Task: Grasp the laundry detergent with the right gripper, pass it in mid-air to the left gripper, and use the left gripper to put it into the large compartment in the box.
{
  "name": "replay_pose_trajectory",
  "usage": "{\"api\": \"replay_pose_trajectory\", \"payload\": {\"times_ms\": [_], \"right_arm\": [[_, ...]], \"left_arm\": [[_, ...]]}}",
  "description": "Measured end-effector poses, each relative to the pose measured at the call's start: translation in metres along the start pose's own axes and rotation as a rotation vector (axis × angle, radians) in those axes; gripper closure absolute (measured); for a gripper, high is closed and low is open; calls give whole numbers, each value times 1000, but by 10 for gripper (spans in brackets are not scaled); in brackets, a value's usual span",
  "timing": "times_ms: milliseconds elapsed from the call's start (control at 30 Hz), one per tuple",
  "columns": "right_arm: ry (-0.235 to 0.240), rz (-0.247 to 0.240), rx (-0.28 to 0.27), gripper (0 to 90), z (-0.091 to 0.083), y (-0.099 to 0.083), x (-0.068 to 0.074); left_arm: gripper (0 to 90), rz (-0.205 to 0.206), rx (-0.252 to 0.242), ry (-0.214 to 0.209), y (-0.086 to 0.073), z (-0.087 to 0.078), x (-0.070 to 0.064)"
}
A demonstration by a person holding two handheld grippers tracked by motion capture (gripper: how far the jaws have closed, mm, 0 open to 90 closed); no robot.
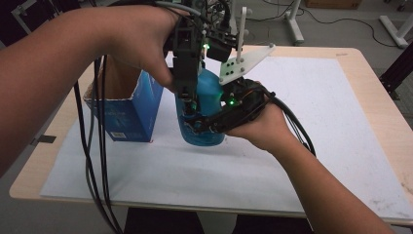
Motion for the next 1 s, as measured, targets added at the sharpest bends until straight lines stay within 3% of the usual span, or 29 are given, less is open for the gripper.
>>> {"api": "replay_pose_trajectory", "payload": {"times_ms": [1000], "right_arm": [[3, -10, -7, 469, 1, 0, -1]], "left_arm": [[380, 6, 22, -31, 1, 2, -2]]}}
Point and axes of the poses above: each handheld gripper's, and its own axes: z roughly forward along the jaws, y roughly out of its top, x roughly to its left, the point moved 8 cm from there along z, roughly forward along the jaws, and after that the axes turned 11 degrees about y, right-handed, at the moved point
